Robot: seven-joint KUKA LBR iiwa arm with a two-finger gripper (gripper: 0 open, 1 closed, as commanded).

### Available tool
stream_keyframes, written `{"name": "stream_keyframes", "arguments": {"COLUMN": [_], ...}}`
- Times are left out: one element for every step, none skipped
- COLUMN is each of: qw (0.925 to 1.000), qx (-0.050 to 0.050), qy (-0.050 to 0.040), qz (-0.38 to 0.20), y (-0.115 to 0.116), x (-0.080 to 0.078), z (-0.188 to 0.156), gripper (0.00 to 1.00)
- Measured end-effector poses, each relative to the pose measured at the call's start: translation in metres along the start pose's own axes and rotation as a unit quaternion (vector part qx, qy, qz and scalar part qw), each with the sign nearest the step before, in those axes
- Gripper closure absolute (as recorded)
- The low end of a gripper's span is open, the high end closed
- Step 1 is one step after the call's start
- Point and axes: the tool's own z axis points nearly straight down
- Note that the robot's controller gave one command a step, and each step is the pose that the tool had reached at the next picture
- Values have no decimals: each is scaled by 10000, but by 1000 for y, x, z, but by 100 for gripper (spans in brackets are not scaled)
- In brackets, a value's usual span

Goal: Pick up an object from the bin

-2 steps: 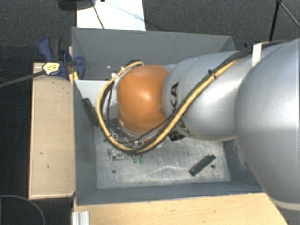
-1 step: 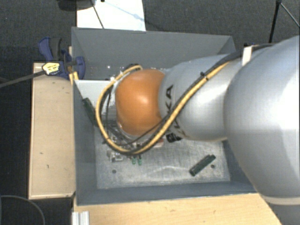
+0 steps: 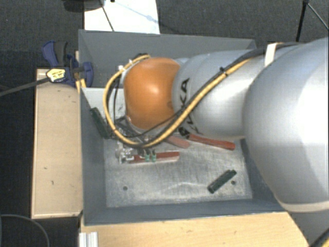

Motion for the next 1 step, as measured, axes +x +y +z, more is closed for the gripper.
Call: {"name": "stream_keyframes", "arguments": {"qw": [10000], "qx": [0], "qy": [-18], "qz": [-72], "y": [-2], "x": [-11], "z": [3], "gripper": [100]}}
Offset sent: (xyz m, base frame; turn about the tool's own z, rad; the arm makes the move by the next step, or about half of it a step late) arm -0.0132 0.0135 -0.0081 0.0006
